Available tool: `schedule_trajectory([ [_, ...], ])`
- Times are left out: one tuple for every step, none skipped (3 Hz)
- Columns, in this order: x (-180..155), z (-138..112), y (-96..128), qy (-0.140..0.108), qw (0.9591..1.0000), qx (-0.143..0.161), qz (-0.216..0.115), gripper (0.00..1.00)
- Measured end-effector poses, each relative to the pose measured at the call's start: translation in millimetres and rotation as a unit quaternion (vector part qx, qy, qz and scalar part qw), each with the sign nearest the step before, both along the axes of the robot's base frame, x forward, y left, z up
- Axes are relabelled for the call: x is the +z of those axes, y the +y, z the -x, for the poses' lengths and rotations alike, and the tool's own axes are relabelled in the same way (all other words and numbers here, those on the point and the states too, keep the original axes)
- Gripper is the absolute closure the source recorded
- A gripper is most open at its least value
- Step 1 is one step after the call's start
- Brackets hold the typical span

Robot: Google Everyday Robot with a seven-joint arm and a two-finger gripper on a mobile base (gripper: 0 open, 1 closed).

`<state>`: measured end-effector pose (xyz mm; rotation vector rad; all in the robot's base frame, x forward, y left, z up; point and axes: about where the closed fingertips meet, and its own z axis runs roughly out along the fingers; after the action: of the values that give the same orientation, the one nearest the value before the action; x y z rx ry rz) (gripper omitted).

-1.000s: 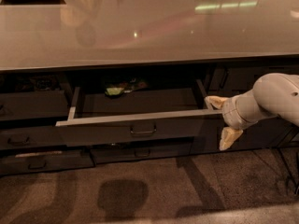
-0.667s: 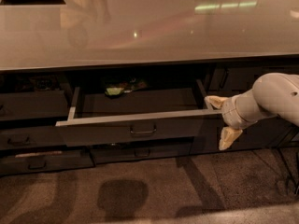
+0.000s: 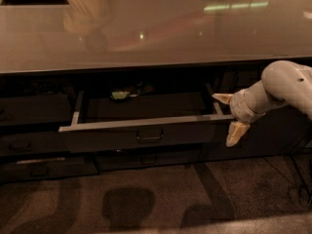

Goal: Open top drawer

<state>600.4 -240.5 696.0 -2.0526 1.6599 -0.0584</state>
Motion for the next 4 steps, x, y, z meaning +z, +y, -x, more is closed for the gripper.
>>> schedule_trajectory([
  [-1, 0, 0, 0.001, 1.0, 0.0, 0.0, 0.0],
  [-37, -9, -15, 0.042, 0.9988, -0.024, 0.011, 0.0],
  [-37, -9, -15, 0.042, 0.9988, -0.024, 0.011, 0.0],
  [-37, -9, -15, 0.042, 0.9988, -0.024, 0.011, 0.16],
])
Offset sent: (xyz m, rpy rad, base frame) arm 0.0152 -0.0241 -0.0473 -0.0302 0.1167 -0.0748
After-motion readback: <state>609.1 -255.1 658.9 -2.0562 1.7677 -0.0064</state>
